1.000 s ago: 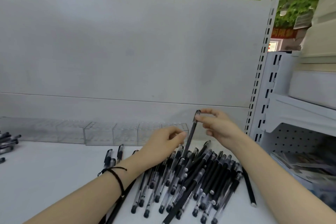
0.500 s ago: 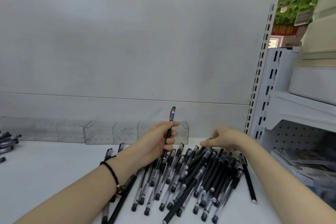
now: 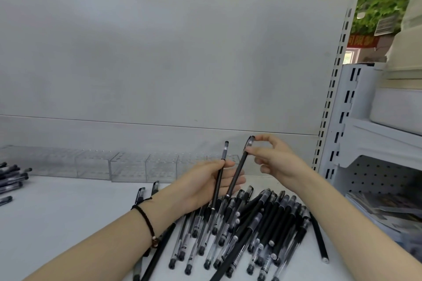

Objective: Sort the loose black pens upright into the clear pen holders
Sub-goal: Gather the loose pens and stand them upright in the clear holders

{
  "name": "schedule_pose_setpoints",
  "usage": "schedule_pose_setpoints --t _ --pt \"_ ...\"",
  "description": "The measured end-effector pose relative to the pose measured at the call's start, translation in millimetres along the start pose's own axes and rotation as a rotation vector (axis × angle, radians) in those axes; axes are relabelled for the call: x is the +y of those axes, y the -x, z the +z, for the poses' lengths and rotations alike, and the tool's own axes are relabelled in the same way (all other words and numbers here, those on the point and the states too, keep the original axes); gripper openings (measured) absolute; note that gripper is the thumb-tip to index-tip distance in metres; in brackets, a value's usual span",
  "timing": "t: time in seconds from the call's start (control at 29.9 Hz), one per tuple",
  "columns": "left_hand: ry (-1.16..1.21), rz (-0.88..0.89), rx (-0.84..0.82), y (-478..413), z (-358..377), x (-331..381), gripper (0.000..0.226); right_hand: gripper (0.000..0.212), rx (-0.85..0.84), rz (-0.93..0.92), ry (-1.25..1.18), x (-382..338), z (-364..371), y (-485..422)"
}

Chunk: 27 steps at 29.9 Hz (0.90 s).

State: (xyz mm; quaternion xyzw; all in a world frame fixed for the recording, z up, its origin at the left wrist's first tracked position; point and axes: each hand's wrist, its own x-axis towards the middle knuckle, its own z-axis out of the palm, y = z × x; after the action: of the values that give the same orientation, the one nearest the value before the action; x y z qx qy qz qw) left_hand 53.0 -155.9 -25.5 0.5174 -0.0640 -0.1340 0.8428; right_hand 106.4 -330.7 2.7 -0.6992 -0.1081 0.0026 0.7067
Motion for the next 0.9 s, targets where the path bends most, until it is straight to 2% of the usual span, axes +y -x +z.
schedule_pose_setpoints --t 0.13,0.23,0.33,0.44,0.5,0.57,0.7,0.9 --pt "-0.007 -0.037 -0.041 0.9 2.8 -4.1 0.019 0.034 -0.056 -0.062 0.097 1.2 8.9 5.7" --pt "-0.074 -0.040 -0.016 0.8 1.7 -4.6 0.027 0.035 -0.122 -0.074 0.154 -0.3 7.4 7.0" --pt "-0.136 -0.038 -0.008 1.0 0.5 -3.2 0.024 0.026 -0.197 -0.084 0.291 -6.4 0.0 8.0" --pt "-0.125 -0.001 0.037 1.2 -1.8 0.1 0.023 0.024 -0.194 -0.029 0.714 -12.7 -13.8 9.8" --pt "-0.102 0.015 0.064 1.4 -4.9 1.8 0.022 0.038 -0.230 0.079 1.075 -11.7 -23.4 11.5" --pt "-0.086 0.018 0.075 1.3 -7.5 2.2 0.021 0.050 -0.303 0.194 1.287 -9.7 -29.0 13.8" --pt "-0.087 0.005 0.102 1.1 -10.0 1.6 0.020 0.062 -0.358 0.258 1.260 -11.4 -36.3 14.4" --pt "-0.055 -0.021 0.096 1.6 -11.6 3.7 0.024 0.038 -0.412 0.189 1.164 -2.7 -33.1 8.9"
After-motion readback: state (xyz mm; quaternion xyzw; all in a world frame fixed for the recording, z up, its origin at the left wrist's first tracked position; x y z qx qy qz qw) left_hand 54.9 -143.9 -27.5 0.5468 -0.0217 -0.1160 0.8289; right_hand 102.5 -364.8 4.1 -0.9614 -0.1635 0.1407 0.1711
